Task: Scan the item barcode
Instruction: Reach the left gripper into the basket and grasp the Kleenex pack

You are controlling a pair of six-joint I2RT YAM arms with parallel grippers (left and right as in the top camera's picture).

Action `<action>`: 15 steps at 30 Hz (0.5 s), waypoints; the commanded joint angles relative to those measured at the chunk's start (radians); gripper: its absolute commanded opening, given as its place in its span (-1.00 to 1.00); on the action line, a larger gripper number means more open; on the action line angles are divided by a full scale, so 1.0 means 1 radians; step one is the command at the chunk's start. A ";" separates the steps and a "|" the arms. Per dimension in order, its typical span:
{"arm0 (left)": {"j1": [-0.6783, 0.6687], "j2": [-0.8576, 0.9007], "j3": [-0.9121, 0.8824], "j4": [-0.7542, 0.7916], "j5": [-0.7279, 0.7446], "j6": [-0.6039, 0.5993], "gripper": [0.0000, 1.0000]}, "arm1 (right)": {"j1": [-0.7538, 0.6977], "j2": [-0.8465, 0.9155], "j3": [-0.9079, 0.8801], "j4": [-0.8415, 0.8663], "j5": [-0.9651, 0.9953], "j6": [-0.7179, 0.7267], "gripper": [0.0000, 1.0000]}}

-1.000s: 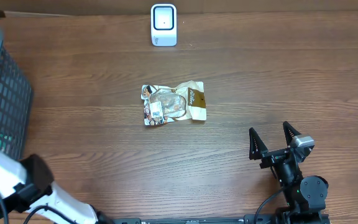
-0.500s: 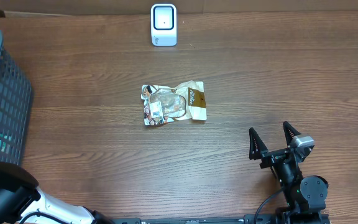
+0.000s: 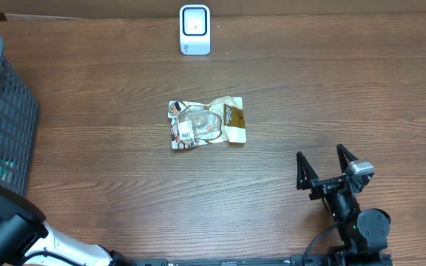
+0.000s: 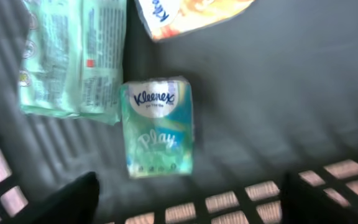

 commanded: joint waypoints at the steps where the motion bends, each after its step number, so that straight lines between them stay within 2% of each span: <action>1: 0.000 -0.003 -0.118 0.069 -0.027 -0.002 0.41 | 0.006 -0.007 -0.011 0.003 0.002 0.000 1.00; 4: 0.000 0.006 -0.201 0.143 -0.041 -0.002 0.39 | 0.006 -0.007 -0.011 0.003 0.002 0.000 1.00; 15: 0.000 0.011 -0.305 0.263 -0.095 -0.002 0.46 | 0.006 -0.007 -0.011 0.003 0.002 0.000 1.00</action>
